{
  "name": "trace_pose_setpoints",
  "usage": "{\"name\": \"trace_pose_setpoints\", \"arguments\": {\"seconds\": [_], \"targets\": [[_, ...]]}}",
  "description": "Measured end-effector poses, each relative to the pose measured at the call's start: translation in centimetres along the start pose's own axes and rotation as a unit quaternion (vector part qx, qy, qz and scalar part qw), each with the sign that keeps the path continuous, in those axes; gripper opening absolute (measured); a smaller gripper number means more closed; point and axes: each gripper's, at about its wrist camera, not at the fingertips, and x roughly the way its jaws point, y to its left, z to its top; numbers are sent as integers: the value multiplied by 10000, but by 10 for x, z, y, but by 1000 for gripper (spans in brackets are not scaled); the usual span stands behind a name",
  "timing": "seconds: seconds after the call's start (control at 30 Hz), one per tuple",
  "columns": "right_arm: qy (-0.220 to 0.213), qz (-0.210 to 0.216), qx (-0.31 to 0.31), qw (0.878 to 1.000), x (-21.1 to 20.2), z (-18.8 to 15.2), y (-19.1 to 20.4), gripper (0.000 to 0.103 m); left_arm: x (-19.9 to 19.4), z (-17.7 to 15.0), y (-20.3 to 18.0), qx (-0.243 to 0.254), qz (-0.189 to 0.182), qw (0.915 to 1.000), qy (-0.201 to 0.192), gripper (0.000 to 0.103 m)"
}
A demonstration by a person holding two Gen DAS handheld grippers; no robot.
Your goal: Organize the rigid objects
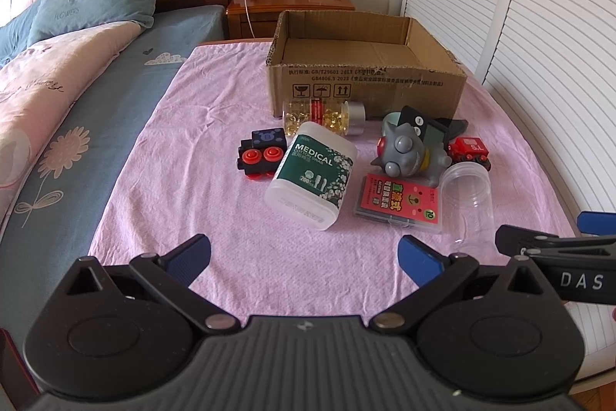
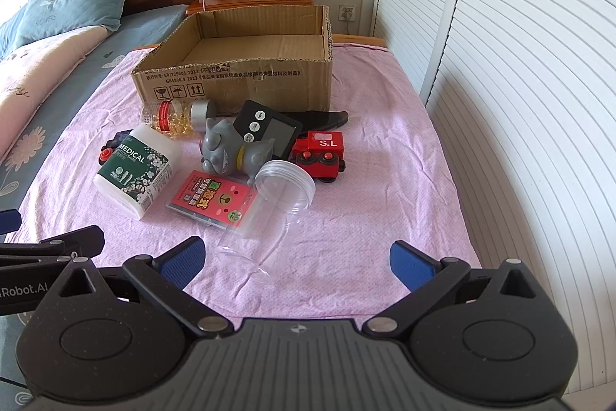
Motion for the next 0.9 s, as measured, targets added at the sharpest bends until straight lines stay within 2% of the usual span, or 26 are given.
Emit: {"name": "trace_pose_setpoints", "arguments": {"seconds": [0.73, 0.9], "targets": [[-7, 8, -15, 10000, 0, 0, 0, 103, 2, 3, 1, 4, -64, 10000, 0, 102], [-31, 92, -50, 9999, 0, 3, 1, 103, 4, 7, 2, 91, -56, 9999, -119, 102]]}}
